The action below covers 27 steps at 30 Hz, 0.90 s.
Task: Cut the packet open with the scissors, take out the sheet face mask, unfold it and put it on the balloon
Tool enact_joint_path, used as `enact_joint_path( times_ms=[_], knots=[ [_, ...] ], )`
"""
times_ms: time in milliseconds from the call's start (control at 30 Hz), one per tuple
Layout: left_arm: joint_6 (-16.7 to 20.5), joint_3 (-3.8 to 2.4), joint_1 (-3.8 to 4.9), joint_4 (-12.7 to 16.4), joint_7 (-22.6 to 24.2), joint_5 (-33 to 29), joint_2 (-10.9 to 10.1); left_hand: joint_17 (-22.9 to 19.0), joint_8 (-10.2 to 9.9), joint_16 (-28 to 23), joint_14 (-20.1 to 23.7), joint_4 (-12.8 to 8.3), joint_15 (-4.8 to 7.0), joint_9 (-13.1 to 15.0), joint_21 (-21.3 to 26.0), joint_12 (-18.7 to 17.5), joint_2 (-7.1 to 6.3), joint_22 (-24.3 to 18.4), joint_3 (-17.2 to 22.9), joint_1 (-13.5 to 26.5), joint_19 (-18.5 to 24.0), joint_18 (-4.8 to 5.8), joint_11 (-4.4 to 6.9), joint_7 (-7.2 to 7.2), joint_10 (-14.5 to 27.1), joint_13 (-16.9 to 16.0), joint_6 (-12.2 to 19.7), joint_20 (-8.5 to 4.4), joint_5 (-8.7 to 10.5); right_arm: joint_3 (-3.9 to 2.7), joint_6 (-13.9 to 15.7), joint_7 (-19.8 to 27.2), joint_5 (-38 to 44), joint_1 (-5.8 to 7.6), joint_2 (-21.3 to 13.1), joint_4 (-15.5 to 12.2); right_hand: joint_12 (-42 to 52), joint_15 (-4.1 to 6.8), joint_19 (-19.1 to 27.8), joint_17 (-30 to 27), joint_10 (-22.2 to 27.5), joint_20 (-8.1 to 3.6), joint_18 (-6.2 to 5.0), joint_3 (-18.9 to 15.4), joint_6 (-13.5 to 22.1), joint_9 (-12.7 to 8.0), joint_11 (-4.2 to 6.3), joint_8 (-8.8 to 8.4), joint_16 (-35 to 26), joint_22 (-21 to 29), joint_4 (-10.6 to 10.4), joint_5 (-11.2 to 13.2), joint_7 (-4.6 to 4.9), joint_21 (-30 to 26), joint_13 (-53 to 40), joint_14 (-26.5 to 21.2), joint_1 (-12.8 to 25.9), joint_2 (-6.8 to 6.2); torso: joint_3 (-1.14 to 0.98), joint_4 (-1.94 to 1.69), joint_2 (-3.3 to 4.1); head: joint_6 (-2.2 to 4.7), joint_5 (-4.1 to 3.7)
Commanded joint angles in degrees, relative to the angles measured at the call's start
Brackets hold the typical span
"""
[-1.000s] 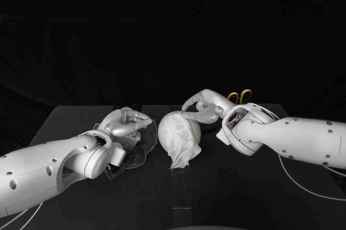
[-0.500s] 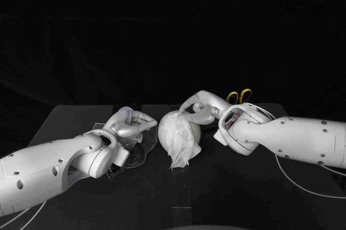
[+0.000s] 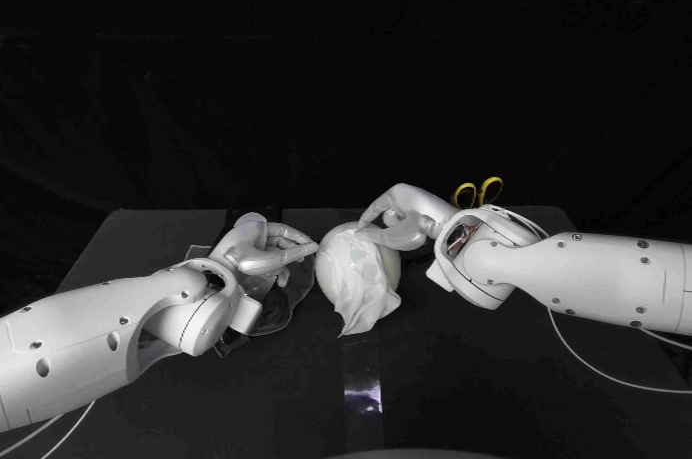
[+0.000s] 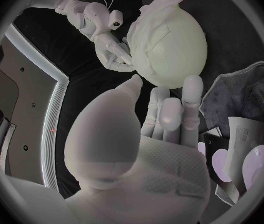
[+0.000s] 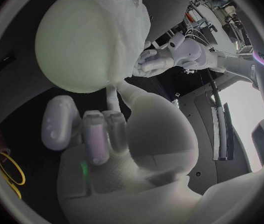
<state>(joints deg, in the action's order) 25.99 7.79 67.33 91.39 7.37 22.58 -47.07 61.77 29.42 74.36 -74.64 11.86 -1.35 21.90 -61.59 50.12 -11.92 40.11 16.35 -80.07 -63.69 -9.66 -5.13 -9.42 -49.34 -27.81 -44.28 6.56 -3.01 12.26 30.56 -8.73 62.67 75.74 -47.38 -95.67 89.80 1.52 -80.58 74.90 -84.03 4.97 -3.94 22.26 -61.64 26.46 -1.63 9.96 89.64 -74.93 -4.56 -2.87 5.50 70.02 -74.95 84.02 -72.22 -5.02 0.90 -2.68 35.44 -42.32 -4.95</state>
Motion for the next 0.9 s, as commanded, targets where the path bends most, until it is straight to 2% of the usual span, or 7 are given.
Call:
enact_joint_path(
  times_ms=[33,100,133,300,467,800,900],
  knots=[
    [-1.3,-0.07,0.09,0.3,0.1,-0.5,0.1,0.1,0.4,0.3,-0.5,0.1,0.01,-0.1,-0.2,0.4,0.30,0.1,-0.2,-0.4,-0.4,0.65,-0.08,0.14,0.5,0.0,0.3,0.05,0.19,-0.01,-1.5,-0.2,1.4,-0.11,0.1,0.0,0.2,0.65,-0.2,15.1,-6.0,-0.56,-0.16,0.9,-1.1,0.3,0.82,0.59,0.4,-9.6,0.3,0.1,-0.45,0.6,-15.1,6.0,-1.5,0.83,0.00,-0.03,0.02,-0.08,0.00],
    [-1.4,-0.07,0.09,0.3,0.2,-0.6,0.1,0.2,0.5,0.3,-0.6,0.2,0.02,-0.1,-0.3,0.5,0.39,0.2,-0.3,-0.4,-0.4,0.65,-0.06,0.16,0.5,-0.1,0.2,0.04,0.18,-0.01,-1.4,-0.1,1.4,-0.12,0.1,0.0,0.2,0.78,-0.3,15.1,-6.0,-0.67,-0.13,1.2,-1.4,0.4,0.99,0.77,0.4,-9.7,0.5,0.1,-0.65,0.8,-15.1,6.0,-1.8,1.08,0.01,-0.03,0.02,-0.10,0.02],
    [-1.4,-0.07,0.09,0.4,0.2,-0.6,0.1,0.2,0.5,0.3,-0.6,0.2,0.02,-0.1,-0.3,0.5,0.39,0.2,-0.3,-0.4,-0.4,0.65,-0.06,0.16,0.5,-0.1,0.2,0.04,0.18,-0.01,-1.3,0.0,1.4,-0.13,0.1,0.0,0.2,0.98,-0.4,15.1,-6.0,-0.81,-0.08,1.8,-2.0,0.6,1.34,1.18,0.4,-9.7,1.1,0.1,-1.05,1.1,-15.1,6.0,-2.7,1.51,0.01,-0.03,0.02,-0.10,0.02],
    [-1.6,-0.08,0.09,0.5,0.2,-0.7,0.1,0.1,0.6,0.3,-0.5,0.2,0.03,-0.1,-0.2,0.6,0.43,0.1,-0.3,-0.5,-0.4,0.64,-0.04,0.18,0.5,-0.1,0.2,0.03,0.19,-0.01,0.3,0.5,1.4,-0.18,0.0,-0.1,0.2,1.68,-0.9,15.1,-6.0,-1.48,0.12,3.1,-2.9,1.2,1.97,2.09,0.4,-10.0,2.7,0.1,-1.67,2.0,-15.1,6.0,-4.6,1.72,0.02,-0.02,0.02,-0.22,0.03],
    [-2.3,-0.08,0.09,0.7,0.5,-0.7,0.1,-0.1,0.7,0.2,-0.3,0.3,0.05,-0.2,-0.1,0.7,0.56,-0.2,-0.3,-0.6,-0.1,0.57,0.01,0.26,0.5,-0.1,0.1,0.02,0.18,-0.01,2.7,1.6,0.8,-0.22,0.0,-0.2,0.2,1.85,-1.4,15.1,-6.0,-1.82,0.36,4.3,-3.1,1.7,1.98,2.70,0.4,-10.3,3.4,0.1,-1.60,3.0,-15.1,6.0,-5.2,2.22,0.03,0.00,0.02,-0.32,0.05],
    [-2.9,-0.08,0.08,0.9,1.5,-0.7,0.2,-0.3,1.2,0.2,-0.1,0.7,0.21,-0.3,0.0,1.2,0.68,-0.3,-0.6,-0.8,0.1,0.51,0.25,0.54,0.3,-0.1,-0.3,-0.06,0.19,-0.01,9.8,6.1,-4.0,-0.29,-1.0,-2.0,0.2,1.88,-1.8,15.1,-6.0,-1.98,0.52,5.4,-3.2,2.2,2.00,3.27,0.4,-10.5,3.9,0.1,-1.62,3.8,-15.1,6.0,-5.1,2.14,-0.01,-0.01,-0.01,-0.22,0.08],
    [-2.9,-0.08,0.08,0.9,2.1,-0.7,0.3,-0.4,1.2,0.2,-0.1,0.7,0.22,-0.3,0.0,1.2,0.66,-0.3,-0.6,-0.8,0.2,0.51,0.26,0.54,0.3,-0.1,-0.3,-0.06,0.19,-0.01,11.1,7.2,-6.1,-0.30,-1.6,-2.7,0.2,1.88,-1.8,15.1,-6.0,-1.98,0.52,5.4,-3.2,2.2,2.00,3.27,0.4,-10.5,3.9,0.1,-1.62,3.8,-15.1,6.0,-5.1,2.14,-0.02,0.00,-0.01,-0.13,0.12]
  ],
)
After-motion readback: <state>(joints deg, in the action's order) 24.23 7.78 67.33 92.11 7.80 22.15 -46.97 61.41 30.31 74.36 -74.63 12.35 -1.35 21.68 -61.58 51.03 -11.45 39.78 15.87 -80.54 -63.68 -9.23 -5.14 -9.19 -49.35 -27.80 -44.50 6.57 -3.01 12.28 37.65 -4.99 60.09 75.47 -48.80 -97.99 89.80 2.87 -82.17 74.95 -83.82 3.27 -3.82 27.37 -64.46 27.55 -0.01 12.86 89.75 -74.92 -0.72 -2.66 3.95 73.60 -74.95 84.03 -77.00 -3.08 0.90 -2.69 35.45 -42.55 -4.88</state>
